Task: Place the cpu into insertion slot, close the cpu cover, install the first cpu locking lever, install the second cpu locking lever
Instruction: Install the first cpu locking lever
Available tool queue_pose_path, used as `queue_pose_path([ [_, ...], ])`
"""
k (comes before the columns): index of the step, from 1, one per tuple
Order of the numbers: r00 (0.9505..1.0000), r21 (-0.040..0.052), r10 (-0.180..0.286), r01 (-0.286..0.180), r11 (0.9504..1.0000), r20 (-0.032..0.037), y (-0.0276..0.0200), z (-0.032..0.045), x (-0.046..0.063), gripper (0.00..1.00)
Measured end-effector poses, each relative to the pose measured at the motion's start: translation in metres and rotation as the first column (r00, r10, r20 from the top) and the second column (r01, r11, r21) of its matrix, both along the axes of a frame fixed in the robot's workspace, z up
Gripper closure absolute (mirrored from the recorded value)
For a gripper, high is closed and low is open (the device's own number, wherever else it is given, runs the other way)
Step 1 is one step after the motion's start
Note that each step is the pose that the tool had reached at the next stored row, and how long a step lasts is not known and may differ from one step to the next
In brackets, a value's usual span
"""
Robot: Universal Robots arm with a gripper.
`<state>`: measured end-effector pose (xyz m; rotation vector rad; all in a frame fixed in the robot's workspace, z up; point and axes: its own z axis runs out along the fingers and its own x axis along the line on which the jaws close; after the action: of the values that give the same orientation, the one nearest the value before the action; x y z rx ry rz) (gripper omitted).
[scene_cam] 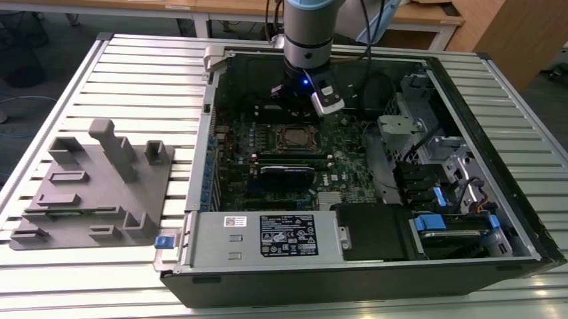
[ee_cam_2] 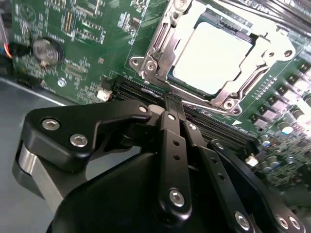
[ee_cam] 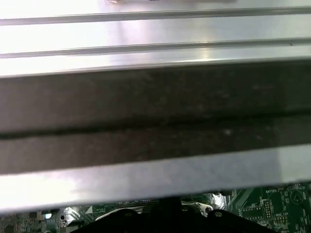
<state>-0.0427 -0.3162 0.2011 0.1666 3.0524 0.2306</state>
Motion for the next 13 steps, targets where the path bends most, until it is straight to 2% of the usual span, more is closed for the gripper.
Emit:
queue_pose_path([
  [3, 0.9996, 0.0, -0.029, 0.029, 0.9996, 0.0, 0.0005, -0.0001, -0.0001, 0.89],
  [13, 0.9988, 0.0, -0.049, 0.049, 0.9988, 0.0002, 0.0048, 0.0, -0.0029, 0.89],
])
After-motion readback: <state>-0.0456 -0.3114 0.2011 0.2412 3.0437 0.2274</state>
